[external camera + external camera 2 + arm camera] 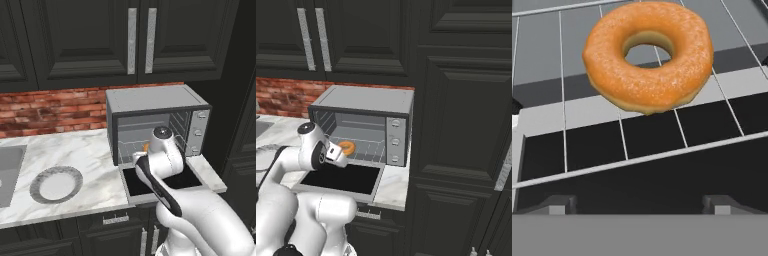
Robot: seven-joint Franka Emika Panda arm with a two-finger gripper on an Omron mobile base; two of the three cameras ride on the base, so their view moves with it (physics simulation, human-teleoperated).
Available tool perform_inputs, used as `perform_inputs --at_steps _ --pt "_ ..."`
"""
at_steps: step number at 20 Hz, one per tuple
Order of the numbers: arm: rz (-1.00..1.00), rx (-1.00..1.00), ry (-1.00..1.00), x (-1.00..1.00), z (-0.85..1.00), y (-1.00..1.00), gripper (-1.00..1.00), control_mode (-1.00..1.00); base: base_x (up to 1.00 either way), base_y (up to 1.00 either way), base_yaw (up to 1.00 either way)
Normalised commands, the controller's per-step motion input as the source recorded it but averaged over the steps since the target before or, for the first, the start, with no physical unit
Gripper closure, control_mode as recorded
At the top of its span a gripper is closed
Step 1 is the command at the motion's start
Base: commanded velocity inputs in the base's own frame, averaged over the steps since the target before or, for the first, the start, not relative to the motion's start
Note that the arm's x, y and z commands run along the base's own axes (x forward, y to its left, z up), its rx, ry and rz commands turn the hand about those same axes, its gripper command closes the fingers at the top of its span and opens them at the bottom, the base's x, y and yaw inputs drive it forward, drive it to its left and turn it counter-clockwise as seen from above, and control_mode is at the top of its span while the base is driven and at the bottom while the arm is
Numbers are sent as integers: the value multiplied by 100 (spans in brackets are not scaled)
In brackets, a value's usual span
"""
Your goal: Pick up the bagel from the plate, place it on the toaster oven rack, close the door, and set the timer.
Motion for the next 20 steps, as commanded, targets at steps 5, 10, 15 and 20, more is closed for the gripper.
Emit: perform_inputs --at_steps 5,10,15,20 --pt "0 2 0 37 -21 0 -100 -100 0 0 0" --pt "0 2 0 38 -21 0 -100 -100 0 0 0" --pt "0 2 0 45 -19 0 -100 -100 0 0 0" --pt "0 1 0 49 -7 0 -100 -100 0 0 0"
